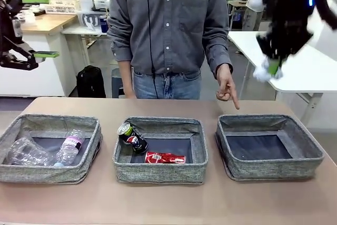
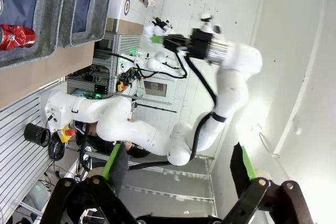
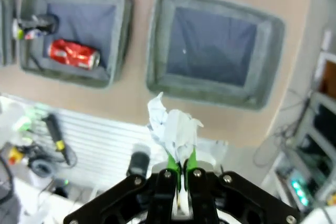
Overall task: Sort the waste into the appropriate baskets.
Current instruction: Place the picked waste into the Fabric basket indicated by the person.
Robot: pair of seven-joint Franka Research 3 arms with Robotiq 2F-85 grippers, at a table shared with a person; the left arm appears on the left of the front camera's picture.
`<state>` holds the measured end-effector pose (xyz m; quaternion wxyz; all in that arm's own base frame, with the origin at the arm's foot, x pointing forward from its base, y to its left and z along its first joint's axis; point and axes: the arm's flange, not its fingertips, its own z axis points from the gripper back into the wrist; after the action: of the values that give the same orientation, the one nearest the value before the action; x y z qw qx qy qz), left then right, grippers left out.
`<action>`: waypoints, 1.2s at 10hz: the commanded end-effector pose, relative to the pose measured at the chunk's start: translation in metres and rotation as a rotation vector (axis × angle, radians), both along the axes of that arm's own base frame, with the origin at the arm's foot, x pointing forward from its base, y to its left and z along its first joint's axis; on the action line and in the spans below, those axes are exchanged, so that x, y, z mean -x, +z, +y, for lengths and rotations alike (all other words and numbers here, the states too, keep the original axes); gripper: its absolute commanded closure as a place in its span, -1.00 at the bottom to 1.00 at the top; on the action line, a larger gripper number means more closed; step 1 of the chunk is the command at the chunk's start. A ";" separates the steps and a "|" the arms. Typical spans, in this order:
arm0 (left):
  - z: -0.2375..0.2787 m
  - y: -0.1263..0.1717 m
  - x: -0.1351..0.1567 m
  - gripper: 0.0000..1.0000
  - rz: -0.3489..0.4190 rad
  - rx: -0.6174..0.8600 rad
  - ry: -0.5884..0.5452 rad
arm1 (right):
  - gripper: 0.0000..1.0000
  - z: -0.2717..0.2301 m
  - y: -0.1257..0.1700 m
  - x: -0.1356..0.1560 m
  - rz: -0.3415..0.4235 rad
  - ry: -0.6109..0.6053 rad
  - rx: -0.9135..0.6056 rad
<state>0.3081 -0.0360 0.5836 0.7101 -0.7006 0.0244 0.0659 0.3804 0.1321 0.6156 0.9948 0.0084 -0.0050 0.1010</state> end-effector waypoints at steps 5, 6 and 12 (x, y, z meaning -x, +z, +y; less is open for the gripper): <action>0.001 0.002 0.002 -1.00 0.002 -0.002 -0.011 | 0.91 -0.042 -0.181 0.032 0.064 -0.180 -0.183; 0.001 0.002 0.002 -1.00 0.002 -0.002 -0.011 | 0.91 -0.042 -0.180 0.030 0.050 -0.212 -0.166; 0.001 0.002 0.002 -1.00 0.002 -0.002 -0.011 | 0.91 -0.046 -0.174 0.024 -0.004 -0.326 -0.178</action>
<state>0.3080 -0.0361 0.5835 0.7100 -0.7007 0.0248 0.0656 0.3572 0.0839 0.4457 0.9948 0.0894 -0.0068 -0.0487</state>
